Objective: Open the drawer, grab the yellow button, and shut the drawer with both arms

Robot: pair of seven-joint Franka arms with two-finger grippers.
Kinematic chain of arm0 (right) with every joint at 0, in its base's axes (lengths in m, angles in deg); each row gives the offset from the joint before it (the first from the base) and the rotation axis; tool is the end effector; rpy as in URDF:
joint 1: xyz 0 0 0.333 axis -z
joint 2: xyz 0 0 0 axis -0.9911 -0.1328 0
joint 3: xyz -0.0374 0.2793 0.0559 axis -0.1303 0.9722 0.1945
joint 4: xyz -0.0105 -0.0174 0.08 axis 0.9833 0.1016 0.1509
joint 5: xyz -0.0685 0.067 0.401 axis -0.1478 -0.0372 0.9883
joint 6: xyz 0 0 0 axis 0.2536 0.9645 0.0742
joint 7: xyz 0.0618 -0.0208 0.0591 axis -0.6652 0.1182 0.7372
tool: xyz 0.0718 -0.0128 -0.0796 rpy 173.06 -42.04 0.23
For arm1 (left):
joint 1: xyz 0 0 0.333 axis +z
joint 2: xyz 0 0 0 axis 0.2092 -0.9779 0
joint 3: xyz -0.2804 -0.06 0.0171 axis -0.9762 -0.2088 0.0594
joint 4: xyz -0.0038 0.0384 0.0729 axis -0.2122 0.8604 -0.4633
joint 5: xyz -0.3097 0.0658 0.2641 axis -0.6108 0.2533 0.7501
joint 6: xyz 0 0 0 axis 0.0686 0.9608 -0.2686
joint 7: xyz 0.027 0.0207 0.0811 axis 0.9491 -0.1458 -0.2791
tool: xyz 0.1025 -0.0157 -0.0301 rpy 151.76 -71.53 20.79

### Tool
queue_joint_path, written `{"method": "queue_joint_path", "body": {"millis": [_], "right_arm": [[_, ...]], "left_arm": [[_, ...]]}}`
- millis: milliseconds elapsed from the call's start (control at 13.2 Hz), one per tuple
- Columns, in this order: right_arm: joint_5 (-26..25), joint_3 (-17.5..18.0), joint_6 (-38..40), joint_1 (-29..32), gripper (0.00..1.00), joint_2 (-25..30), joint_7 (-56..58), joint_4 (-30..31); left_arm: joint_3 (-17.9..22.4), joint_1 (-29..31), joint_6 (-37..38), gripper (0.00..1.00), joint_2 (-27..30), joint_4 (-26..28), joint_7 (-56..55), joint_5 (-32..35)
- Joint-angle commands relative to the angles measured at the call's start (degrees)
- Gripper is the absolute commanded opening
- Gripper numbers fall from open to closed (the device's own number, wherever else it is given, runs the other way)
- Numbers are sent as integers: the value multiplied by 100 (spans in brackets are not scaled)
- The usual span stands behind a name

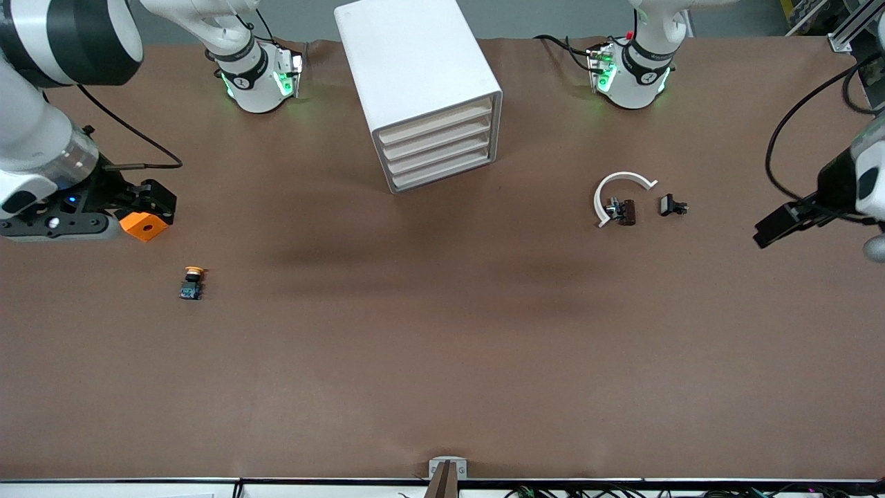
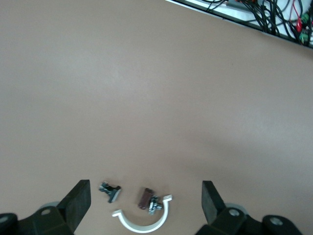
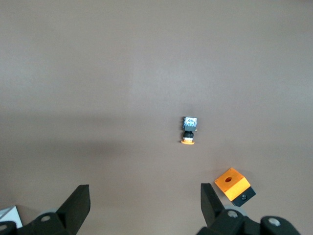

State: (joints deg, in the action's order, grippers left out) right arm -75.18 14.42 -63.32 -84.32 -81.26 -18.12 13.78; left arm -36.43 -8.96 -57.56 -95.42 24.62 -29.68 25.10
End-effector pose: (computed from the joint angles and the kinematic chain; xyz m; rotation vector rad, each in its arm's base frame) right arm 0.5931 0.0670 0.5507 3.0398 0.1088 0.0644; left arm 0.6195 -0.0454 0.6051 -3.0687 -0.4572 -0.1403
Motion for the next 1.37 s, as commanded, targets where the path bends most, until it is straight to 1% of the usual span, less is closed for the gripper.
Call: {"method": "queue_joint_path", "body": {"millis": [0,76,152,303,379,455,531,607,834,1062,1214,1290], "right_arm": [[13,111,104,160,100,-69,-13,-288],[22,267,104,299,100,-69,-4,-306],[22,469,104,431,100,-69,-4,-384],[30,515,95,433,100,-69,-13,-508],[30,498,95,424,100,-69,-13,-552],[91,489,103,441,100,-69,-13,-578],[353,428,112,467,100,-69,5,-631],[495,375,121,581,100,-69,40,-736],[496,331,559,722,100,-34,488,-824],[444,374,1113,767,100,-43,419,-912],[426,392,1315,767,100,-34,418,-930],[426,401,1325,758,100,-25,418,-982]], "left_arm": [[60,-3,212,100,231,110,509,34],[69,-3,361,100,301,128,676,8],[234,-90,510,100,371,154,921,-1],[830,-590,564,100,704,495,1335,-27],[1016,-775,564,100,863,653,1459,-149],[1087,-820,564,100,1038,829,1495,-212],[1088,-830,573,100,1136,909,1547,-212],[1088,-821,599,100,1198,936,1713,-212],[1088,-751,670,100,1365,1103,2110,-221],[1036,-689,678,100,1672,1507,2119,-300],[983,-663,678,100,1795,1604,2250,-300],[878,-584,687,100,1831,1656,2294,-300]]}}
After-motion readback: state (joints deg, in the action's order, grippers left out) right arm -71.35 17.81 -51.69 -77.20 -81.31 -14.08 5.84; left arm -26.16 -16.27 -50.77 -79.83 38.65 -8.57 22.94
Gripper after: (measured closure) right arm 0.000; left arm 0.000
